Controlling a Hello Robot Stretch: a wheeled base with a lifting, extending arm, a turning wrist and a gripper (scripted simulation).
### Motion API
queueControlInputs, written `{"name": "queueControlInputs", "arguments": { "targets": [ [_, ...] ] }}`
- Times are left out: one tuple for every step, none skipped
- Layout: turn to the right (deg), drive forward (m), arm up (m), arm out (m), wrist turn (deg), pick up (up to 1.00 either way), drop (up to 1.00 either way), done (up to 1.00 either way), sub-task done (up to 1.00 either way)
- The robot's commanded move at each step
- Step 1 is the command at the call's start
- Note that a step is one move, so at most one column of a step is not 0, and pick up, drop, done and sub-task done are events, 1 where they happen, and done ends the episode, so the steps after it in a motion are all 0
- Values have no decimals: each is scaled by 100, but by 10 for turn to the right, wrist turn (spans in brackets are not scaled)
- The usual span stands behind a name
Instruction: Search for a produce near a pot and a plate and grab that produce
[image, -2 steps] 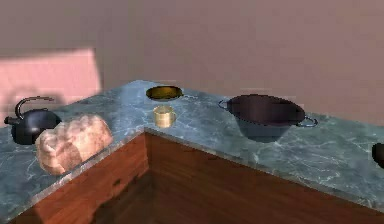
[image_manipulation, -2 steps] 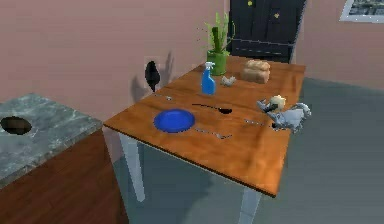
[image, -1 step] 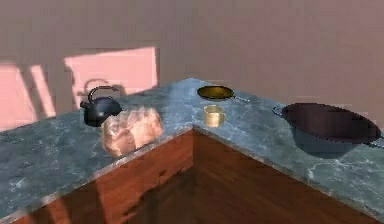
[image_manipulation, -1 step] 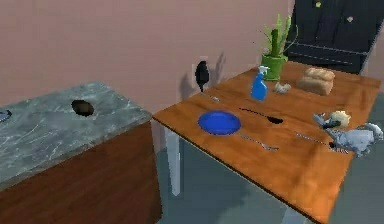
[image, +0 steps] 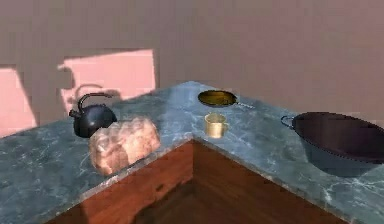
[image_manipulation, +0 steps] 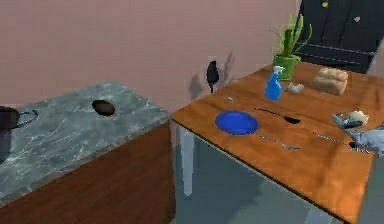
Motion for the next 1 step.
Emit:
{"name": "queueControlInputs", "arguments": {
  "targets": [
    [-210, 0, 0, 0, 0, 0, 0, 0, 0]
  ]
}}
